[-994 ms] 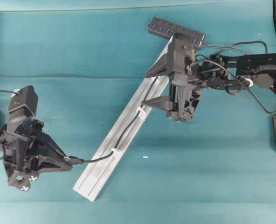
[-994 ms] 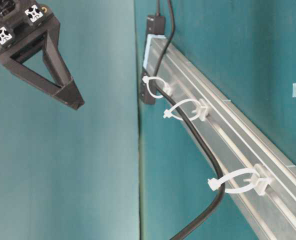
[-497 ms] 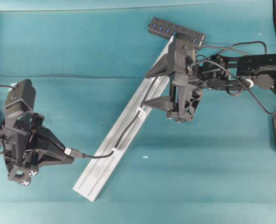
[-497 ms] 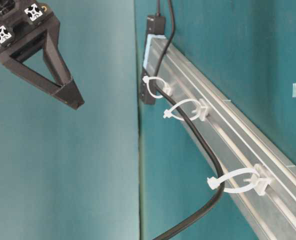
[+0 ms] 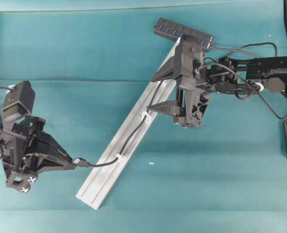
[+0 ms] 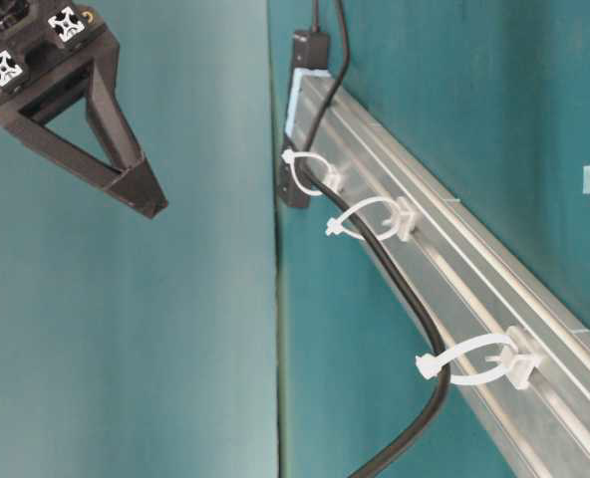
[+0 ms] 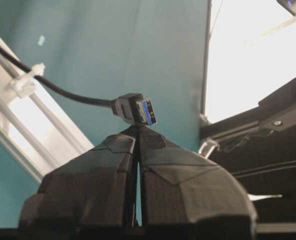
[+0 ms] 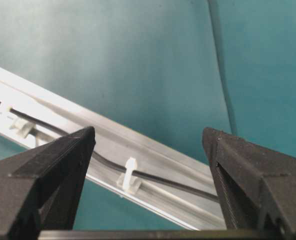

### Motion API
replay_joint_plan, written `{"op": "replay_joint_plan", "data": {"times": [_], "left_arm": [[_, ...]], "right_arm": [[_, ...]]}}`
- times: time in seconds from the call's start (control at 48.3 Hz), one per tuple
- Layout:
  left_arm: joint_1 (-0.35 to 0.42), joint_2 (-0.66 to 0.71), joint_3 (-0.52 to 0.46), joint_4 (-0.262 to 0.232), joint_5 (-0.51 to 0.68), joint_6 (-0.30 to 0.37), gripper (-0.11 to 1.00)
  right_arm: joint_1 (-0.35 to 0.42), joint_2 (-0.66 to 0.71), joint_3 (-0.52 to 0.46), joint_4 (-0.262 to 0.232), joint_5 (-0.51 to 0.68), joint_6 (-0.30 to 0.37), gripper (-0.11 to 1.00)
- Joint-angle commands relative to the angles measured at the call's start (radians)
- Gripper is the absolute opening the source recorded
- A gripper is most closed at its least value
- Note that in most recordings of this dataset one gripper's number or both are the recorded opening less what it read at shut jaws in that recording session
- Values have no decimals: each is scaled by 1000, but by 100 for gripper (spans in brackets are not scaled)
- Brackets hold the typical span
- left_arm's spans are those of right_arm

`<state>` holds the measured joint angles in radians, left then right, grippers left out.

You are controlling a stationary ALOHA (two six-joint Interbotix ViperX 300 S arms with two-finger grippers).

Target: Pass the USB cable through three rings with both arms.

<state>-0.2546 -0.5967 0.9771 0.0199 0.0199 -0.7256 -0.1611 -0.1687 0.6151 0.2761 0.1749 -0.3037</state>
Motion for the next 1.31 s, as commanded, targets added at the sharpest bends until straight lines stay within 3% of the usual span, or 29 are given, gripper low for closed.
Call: {"op": "replay_joint_plan", "data": {"times": [0.0,0.228,0.414,0.497,0.684,0.746,0.912,1.181,1.284], "left_arm": [[5,-20,-23,3,-6,0,-2],[37,-52,-28,3,-14,-2,-1],[71,-123,-32,3,-26,3,10],[77,-161,-23,3,-21,5,26],[77,-204,-17,3,-21,34,75],[77,-210,-15,3,-21,52,85],[77,-207,-15,3,-21,146,82],[78,-212,-14,3,-28,419,82],[94,-227,-12,3,-29,486,82]], "right_arm": [[3,-5,-6,2,-8,8,88],[2,-5,-6,2,-8,9,88],[2,-5,-6,3,-9,9,88],[2,-5,-6,2,-8,9,88],[2,-9,-8,2,-8,8,88],[2,-17,-11,3,-8,5,88],[8,-72,-5,2,-8,6,88],[32,-169,31,2,-9,8,88],[57,-199,46,2,-11,11,88]]}}
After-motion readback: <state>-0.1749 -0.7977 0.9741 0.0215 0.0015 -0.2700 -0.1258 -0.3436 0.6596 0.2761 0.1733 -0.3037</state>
